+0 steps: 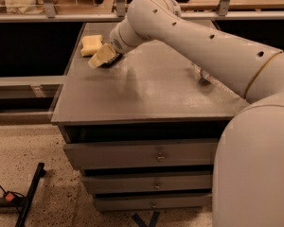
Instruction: Move rxbar chocolate near sponge
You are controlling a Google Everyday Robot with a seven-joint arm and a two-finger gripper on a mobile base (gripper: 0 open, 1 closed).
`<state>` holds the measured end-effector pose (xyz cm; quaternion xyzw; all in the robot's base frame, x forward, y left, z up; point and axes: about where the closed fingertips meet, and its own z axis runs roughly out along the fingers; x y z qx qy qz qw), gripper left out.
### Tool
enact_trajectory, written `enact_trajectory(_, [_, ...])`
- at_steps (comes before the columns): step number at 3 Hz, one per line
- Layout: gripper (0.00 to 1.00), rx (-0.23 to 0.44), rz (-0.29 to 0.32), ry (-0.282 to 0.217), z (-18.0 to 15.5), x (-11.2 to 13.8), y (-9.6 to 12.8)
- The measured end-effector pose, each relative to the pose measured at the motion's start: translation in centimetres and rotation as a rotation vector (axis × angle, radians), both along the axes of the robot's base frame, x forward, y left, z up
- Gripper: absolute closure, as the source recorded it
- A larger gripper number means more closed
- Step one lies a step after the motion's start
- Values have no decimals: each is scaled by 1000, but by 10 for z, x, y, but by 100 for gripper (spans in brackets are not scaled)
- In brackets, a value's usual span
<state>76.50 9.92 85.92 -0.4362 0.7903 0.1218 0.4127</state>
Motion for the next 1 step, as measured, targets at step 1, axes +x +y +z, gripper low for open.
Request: enact_trajectory(1, [0,0,0,0,0,0,0])
